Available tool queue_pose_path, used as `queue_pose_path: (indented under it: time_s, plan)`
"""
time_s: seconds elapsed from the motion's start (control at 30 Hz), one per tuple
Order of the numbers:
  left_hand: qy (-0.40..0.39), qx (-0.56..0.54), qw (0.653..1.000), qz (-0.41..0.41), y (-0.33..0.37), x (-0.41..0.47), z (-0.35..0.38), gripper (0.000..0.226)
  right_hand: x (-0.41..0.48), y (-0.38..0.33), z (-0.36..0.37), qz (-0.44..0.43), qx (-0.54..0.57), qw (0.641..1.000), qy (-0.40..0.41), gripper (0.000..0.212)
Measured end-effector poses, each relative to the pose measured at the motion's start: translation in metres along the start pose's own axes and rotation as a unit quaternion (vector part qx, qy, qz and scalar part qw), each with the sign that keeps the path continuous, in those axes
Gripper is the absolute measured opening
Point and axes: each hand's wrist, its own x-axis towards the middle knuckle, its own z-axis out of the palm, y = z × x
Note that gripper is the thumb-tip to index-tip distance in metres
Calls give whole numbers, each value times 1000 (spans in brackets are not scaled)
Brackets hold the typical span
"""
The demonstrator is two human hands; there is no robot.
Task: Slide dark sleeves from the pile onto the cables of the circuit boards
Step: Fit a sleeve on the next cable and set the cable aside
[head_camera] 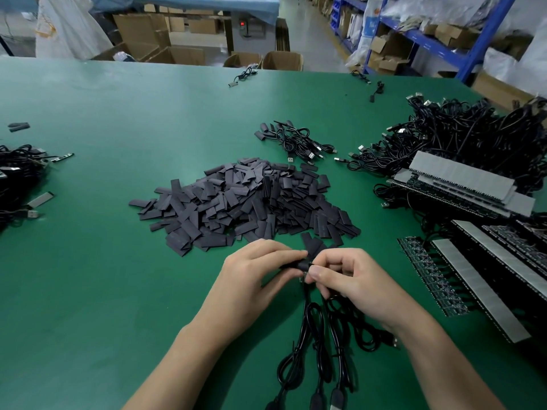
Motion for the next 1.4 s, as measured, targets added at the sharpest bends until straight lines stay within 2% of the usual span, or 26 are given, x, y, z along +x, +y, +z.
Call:
queue_pose_path:
  time_s: [0.13, 0.3, 0.5, 0.9, 1.13, 1.4]
  plan:
    - [75, -51, 991, -94, 7, 1, -1, 43, 0, -3, 3, 4, 43, 999, -3, 20]
    - [115, -66, 981, -141, 14, 2, -1, 41, 1, -5, 5, 7, 57, 998, 7, 21]
    - [142, -55, 977, -150, 17, 2, 0, 39, 3, -4, 11, 3, 79, 997, 27, 20]
    - [104, -29, 988, -111, 13, 3, -2, 42, 3, -3, 15, -1, 85, 995, 54, 21]
    - [117, -2, 990, -85, 13, 4, -2, 28, 3, -3, 15, 10, 80, 995, 61, 24]
    - [171, -78, 971, -146, 15, 5, -4, 17, 3, -6, 17, 19, 95, 994, 55, 22]
